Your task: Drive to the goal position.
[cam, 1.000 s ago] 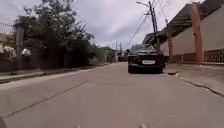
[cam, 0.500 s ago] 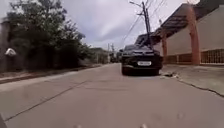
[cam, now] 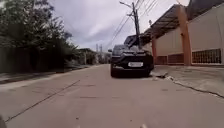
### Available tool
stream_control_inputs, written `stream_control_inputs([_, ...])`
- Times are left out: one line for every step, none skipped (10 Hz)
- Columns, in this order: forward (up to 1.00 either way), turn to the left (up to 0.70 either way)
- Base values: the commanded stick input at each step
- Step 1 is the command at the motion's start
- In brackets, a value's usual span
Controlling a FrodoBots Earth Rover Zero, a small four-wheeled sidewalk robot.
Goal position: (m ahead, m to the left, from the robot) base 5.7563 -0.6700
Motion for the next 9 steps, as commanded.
stream_control_inputs([1.0,-0.38])
stream_control_inputs([1.0,-0.14])
stream_control_inputs([1.0,-0.01])
stream_control_inputs([1.0,0.0])
stream_control_inputs([1.0,0.0])
stream_control_inputs([1.0,0.0])
stream_control_inputs([1.0,0.0])
stream_control_inputs([1.0,0.0])
stream_control_inputs([1.0,0.0])
